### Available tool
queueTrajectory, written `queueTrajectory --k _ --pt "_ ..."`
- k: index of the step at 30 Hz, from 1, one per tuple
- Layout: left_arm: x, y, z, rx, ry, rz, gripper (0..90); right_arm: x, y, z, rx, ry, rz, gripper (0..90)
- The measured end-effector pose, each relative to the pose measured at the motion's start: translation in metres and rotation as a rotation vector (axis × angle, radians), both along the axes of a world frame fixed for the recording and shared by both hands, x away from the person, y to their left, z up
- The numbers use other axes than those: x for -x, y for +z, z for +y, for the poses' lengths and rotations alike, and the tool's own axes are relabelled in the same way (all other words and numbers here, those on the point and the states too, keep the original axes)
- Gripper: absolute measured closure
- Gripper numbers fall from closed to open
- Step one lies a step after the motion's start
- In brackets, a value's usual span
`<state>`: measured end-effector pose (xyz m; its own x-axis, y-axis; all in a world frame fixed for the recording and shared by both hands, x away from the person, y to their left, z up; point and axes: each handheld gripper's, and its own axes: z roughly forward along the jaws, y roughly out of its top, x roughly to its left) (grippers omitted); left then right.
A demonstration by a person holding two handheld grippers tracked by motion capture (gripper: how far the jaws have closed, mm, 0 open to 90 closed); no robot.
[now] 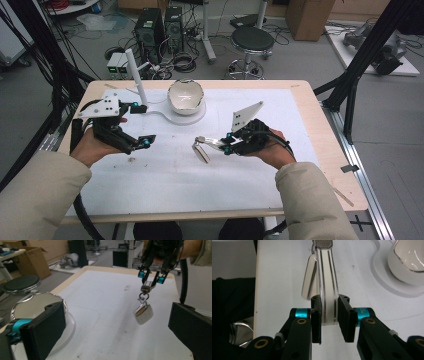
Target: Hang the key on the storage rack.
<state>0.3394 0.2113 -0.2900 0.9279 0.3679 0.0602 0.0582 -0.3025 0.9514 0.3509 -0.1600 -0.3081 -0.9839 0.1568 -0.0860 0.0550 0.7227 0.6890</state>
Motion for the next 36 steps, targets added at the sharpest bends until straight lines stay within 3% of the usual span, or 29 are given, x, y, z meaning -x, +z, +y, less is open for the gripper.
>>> queueTrajectory --k 5,9,11,18,27,31,32,36 --pt "-0.007 0.011 -0.024 -0.077 -0.101 0.006 1.7 -0.003 0.011 0.009 -0.001 -0.001 -0.007 74.6" --pt "-0.010 0.015 -0.047 -0.170 -0.179 0.011 1.7 -0.003 0.014 0.013 0.002 0.005 -0.015 74.6" --pt "-0.011 0.016 -0.057 -0.183 -0.203 0.013 1.7 -0.003 0.015 0.016 0.014 0.007 -0.012 74.6" --pt "-0.014 0.010 -0.078 -0.270 -0.234 0.031 1.7 -0.002 0.015 0.027 0.034 0.021 -0.006 74.7" --pt "-0.017 -0.002 -0.092 -0.347 -0.243 0.071 2.7 -0.006 0.012 0.038 0.045 0.059 0.002 74.7" --pt "-0.019 -0.005 -0.095 -0.380 -0.267 0.085 10.9 -0.006 0.011 0.040 0.047 0.061 0.007 74.7" --pt "-0.018 -0.006 -0.096 -0.381 -0.269 0.084 18.2 -0.007 0.010 0.040 0.053 0.060 0.014 74.8" --pt "-0.019 -0.008 -0.098 -0.391 -0.277 0.099 23.9 -0.009 0.009 0.042 0.056 0.069 0.012 74.7"
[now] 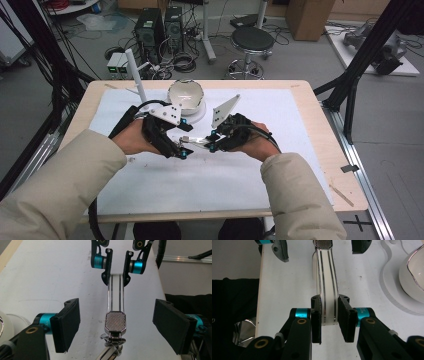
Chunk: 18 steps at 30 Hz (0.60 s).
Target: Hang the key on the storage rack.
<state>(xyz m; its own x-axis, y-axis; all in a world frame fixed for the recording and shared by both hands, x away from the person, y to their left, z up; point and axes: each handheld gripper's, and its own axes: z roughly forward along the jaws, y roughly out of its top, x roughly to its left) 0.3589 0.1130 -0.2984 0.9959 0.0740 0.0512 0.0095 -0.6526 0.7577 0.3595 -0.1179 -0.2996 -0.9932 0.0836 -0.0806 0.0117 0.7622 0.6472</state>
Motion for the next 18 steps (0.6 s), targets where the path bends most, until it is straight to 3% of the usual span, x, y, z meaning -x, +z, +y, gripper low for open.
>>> queueTrajectory --k 8,12,13,16,17,18 --pt "0.0000 -0.0040 -0.0029 -0.044 -0.003 0.023 45.2 0.0005 -0.0010 -0.0007 0.012 0.012 0.000 74.7" --pt "0.0007 -0.0046 -0.0051 -0.051 -0.014 0.032 50.7 0.0009 -0.0021 0.0006 0.022 0.017 0.002 74.7" --pt "0.0009 -0.0047 -0.0052 -0.054 -0.017 0.031 57.5 0.0005 -0.0026 0.0012 0.026 0.018 0.002 74.7" --pt "0.0004 -0.0049 -0.0052 -0.060 -0.023 0.034 62.8 0.0003 -0.0032 0.0019 0.026 0.022 0.006 74.7" --pt "0.0004 -0.0050 -0.0050 -0.065 -0.020 0.032 72.8 0.0006 -0.0035 0.0025 0.030 0.023 0.008 74.7" --pt "0.0003 -0.0052 -0.0049 -0.068 -0.011 0.029 73.6 0.0003 -0.0039 0.0032 0.030 0.033 -0.001 74.7"
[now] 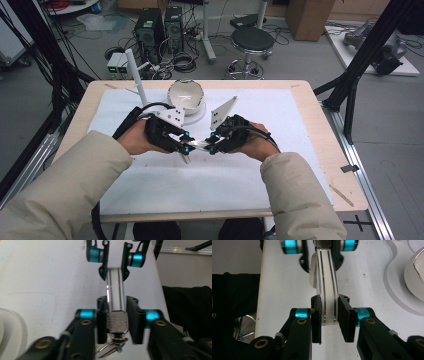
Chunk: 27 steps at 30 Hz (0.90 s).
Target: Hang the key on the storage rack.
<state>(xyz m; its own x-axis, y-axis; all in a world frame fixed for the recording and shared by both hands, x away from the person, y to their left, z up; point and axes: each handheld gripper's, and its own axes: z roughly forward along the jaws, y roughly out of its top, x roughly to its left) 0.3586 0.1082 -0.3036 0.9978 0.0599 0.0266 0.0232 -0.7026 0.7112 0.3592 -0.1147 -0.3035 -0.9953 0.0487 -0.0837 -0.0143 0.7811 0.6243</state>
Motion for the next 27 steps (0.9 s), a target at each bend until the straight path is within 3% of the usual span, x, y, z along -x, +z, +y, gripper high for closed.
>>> queueTrajectory --k 6,12,15,18,20,21,23,24,27 --pt "0.000 -0.001 0.000 -0.003 -0.010 -0.017 74.0 -0.001 -0.001 0.000 0.002 0.007 0.002 74.6" --pt "-0.001 -0.001 0.001 -0.009 -0.007 -0.004 74.2 -0.002 -0.002 0.000 0.001 0.007 0.022 74.5" --pt "-0.002 0.001 0.003 -0.002 -0.006 -0.008 74.2 -0.004 -0.003 -0.001 -0.026 0.001 0.034 70.6" --pt "-0.004 0.002 0.008 0.018 0.015 -0.019 74.2 -0.007 -0.005 -0.008 -0.130 -0.030 0.055 35.2" --pt "-0.006 0.003 0.012 0.043 0.030 -0.015 74.2 -0.008 -0.006 -0.013 -0.186 -0.094 0.046 14.0" --pt "-0.006 0.003 0.015 0.067 0.038 -0.014 74.2 -0.009 -0.007 -0.017 -0.210 -0.127 0.038 7.4" --pt "-0.008 0.004 0.022 0.096 0.061 -0.013 74.1 -0.011 -0.007 -0.025 -0.253 -0.165 0.023 3.6" --pt "-0.010 0.005 0.026 0.096 0.067 -0.016 74.2 -0.012 -0.008 -0.035 -0.307 -0.206 0.007 0.6" --pt "-0.013 0.008 0.040 0.143 0.098 -0.019 74.2 -0.011 -0.008 -0.046 -0.351 -0.241 0.000 0.6"
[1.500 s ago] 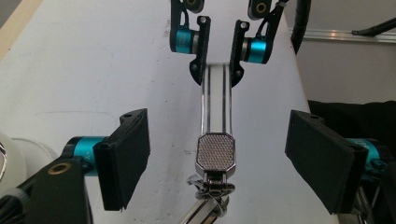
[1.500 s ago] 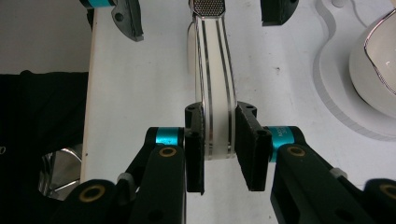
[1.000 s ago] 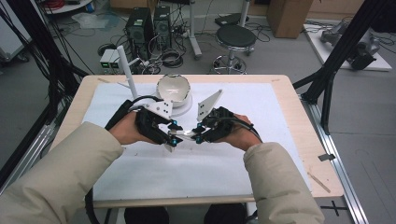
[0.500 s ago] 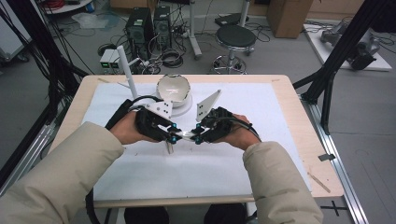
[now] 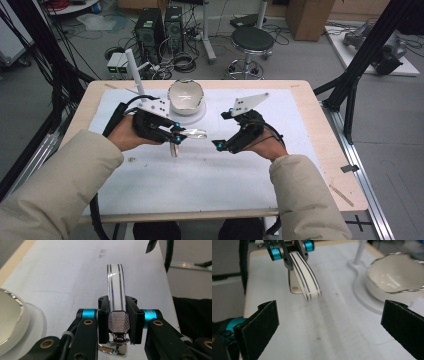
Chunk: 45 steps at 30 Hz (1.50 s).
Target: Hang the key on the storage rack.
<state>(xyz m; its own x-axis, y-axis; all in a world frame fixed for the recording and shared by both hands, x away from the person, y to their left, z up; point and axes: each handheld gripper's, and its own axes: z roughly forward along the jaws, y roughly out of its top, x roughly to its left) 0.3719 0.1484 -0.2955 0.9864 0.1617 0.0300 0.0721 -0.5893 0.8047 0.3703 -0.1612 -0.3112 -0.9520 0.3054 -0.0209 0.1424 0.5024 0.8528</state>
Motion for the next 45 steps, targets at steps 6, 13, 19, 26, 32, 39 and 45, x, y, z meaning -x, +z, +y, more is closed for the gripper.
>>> queueTrajectory --k 6,13,19,26,32,39,45 --pt "-0.007 0.004 0.037 0.116 0.089 0.004 74.2 0.005 -0.010 -0.046 -0.159 -0.130 -0.037 0.6" --pt "-0.016 0.000 0.089 0.241 0.218 0.002 74.2 0.019 -0.031 -0.080 -0.247 -0.228 -0.059 0.5" --pt "-0.024 -0.010 0.123 0.326 0.324 0.026 74.2 0.030 -0.050 -0.099 -0.308 -0.290 -0.104 0.6" --pt "-0.040 -0.027 0.150 0.416 0.437 0.075 74.2 0.043 -0.082 -0.120 -0.335 -0.374 -0.149 0.6" --pt "-0.049 -0.037 0.167 0.492 0.483 0.112 74.2 0.054 -0.104 -0.130 -0.362 -0.447 -0.185 0.6" --pt "-0.061 -0.043 0.175 0.483 0.514 0.144 74.2 0.064 -0.117 -0.142 -0.428 -0.470 -0.219 0.5" --pt "-0.067 -0.047 0.178 0.498 0.539 0.174 74.2 0.069 -0.127 -0.142 -0.441 -0.474 -0.240 0.6"
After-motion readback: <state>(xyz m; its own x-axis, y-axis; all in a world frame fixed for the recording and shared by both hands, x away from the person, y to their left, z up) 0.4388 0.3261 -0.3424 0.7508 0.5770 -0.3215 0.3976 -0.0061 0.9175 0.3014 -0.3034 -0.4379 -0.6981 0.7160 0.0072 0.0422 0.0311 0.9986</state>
